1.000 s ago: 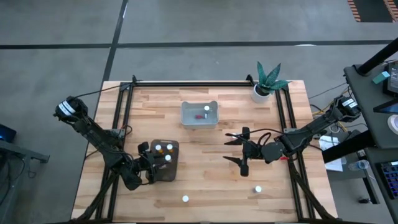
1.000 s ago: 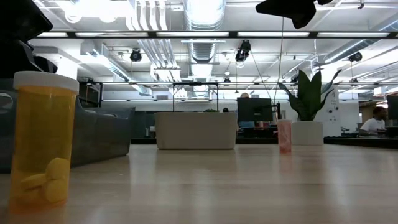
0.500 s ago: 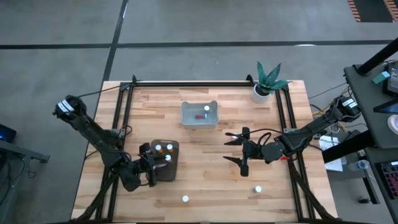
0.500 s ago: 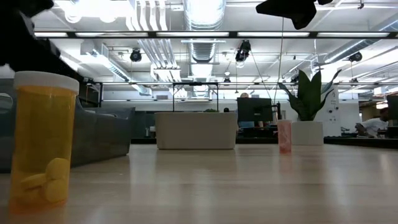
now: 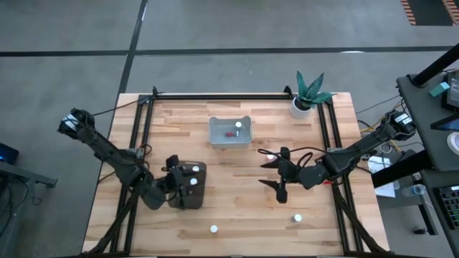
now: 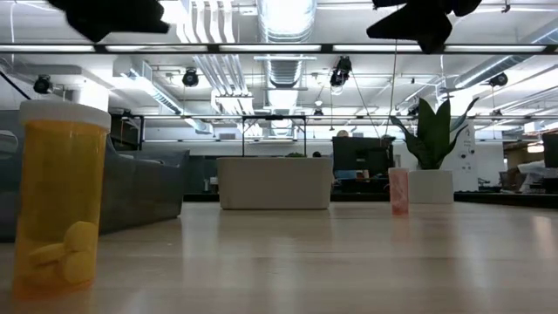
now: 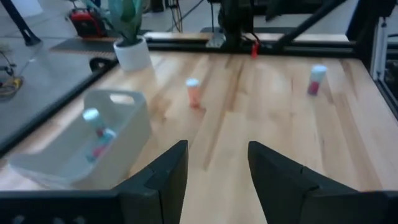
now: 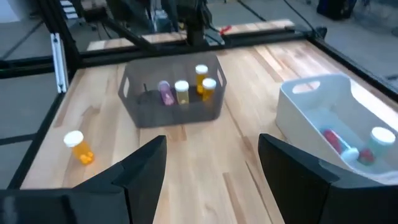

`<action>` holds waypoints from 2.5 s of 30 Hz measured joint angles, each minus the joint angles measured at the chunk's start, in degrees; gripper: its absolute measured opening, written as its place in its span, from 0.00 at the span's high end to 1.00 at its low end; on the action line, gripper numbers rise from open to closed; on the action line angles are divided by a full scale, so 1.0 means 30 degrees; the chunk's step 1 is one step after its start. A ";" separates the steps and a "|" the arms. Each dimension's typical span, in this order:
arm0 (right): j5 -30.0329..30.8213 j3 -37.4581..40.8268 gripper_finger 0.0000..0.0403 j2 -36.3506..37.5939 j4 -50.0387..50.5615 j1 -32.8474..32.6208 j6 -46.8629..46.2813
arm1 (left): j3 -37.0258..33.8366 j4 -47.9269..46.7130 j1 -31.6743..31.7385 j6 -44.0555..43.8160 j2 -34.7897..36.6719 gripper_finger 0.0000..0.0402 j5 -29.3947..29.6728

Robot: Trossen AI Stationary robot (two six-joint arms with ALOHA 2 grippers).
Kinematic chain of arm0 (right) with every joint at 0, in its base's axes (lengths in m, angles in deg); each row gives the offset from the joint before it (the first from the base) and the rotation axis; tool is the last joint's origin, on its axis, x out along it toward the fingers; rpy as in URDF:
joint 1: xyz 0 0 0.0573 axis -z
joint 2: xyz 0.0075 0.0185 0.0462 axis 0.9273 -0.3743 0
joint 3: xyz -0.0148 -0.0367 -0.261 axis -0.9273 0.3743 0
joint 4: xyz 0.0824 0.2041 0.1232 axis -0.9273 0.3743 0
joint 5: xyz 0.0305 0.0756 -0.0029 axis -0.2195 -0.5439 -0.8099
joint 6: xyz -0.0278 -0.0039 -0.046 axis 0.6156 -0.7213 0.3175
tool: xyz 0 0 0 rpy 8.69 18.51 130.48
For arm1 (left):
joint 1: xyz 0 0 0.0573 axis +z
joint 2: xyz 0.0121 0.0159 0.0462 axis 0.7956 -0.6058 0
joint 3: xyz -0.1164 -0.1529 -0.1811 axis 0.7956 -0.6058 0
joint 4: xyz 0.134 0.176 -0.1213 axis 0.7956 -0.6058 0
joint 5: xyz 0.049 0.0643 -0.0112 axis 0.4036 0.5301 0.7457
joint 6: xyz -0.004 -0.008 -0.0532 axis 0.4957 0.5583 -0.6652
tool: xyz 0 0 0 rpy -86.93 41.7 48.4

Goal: Pick and place medicine bottles into bin by pill shape (circle, oval)
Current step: Put the red tablet bottle into the black bin

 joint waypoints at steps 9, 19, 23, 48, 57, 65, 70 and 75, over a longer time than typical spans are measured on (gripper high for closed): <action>-0.0036 -0.1273 0.39 0.0015 0.3866 0.0130 -0.3060 | 0.1752 -0.1005 0.3630 0.1673 0.0096 0.62 -0.3188; -0.0491 -0.1719 0.41 0.0007 1.0498 0.1908 -0.9547 | 0.2067 -0.2311 0.5908 0.0777 0.0074 0.62 -0.4724; -0.0667 -0.1530 0.43 -0.0215 1.1615 0.3040 -1.0474 | 0.2067 -0.2311 0.5933 0.0777 0.0069 0.62 -0.4731; -0.2106 -0.1506 0.38 -0.4774 1.1412 0.6105 -0.9522 | 0.2045 -0.2311 0.5933 0.0784 0.0067 0.62 -0.4745; -0.2022 -0.1506 0.39 -0.6563 1.0638 0.6367 -0.9467 | 0.2045 -0.2326 0.5933 0.0806 0.0067 0.62 -0.4743; -0.2018 -0.1499 0.51 -0.6843 1.0361 0.6375 -0.9388 | 0.2045 -0.2326 0.5933 0.0820 0.0067 0.62 -0.4719; -0.2018 -0.1484 0.58 -0.6636 1.0319 0.6375 -0.9377 | 0.2038 -0.2333 0.5933 0.0820 0.0067 0.62 -0.4709; -0.2025 -0.1484 0.65 -0.6601 1.0298 0.6375 -0.9377 | 0.2038 -0.2326 0.5933 0.0820 0.0067 0.62 -0.4699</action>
